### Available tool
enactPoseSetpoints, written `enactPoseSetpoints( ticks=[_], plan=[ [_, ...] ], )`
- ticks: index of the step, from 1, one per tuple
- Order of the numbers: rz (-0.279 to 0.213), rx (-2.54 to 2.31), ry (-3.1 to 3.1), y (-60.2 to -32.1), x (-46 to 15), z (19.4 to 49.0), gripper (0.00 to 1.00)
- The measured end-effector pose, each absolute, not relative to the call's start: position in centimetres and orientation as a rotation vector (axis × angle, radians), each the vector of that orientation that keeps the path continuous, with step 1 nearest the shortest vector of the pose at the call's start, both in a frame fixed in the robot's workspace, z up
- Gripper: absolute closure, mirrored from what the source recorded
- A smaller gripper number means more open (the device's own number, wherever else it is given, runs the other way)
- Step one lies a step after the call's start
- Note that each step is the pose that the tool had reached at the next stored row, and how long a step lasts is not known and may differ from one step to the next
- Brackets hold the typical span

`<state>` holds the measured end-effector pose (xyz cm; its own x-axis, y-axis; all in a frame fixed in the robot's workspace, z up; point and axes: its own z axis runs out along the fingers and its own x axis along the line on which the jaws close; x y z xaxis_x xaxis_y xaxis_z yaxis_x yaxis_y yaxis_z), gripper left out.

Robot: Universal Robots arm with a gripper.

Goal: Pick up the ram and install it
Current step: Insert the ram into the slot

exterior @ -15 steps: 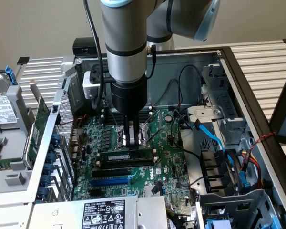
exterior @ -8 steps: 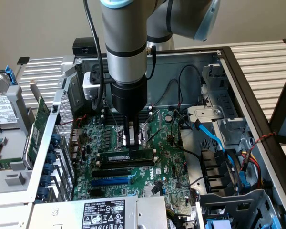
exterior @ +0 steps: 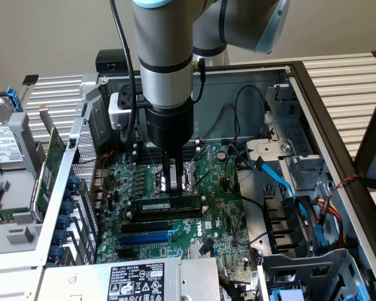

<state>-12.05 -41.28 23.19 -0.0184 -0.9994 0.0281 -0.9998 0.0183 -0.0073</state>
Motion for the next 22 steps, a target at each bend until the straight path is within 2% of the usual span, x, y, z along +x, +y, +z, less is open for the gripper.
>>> enactPoseSetpoints(
  ticks=[22],
  plan=[
    [0.04,2.182,-2.237,-41.28,-12.05,22.92,0.87]
  ],
)
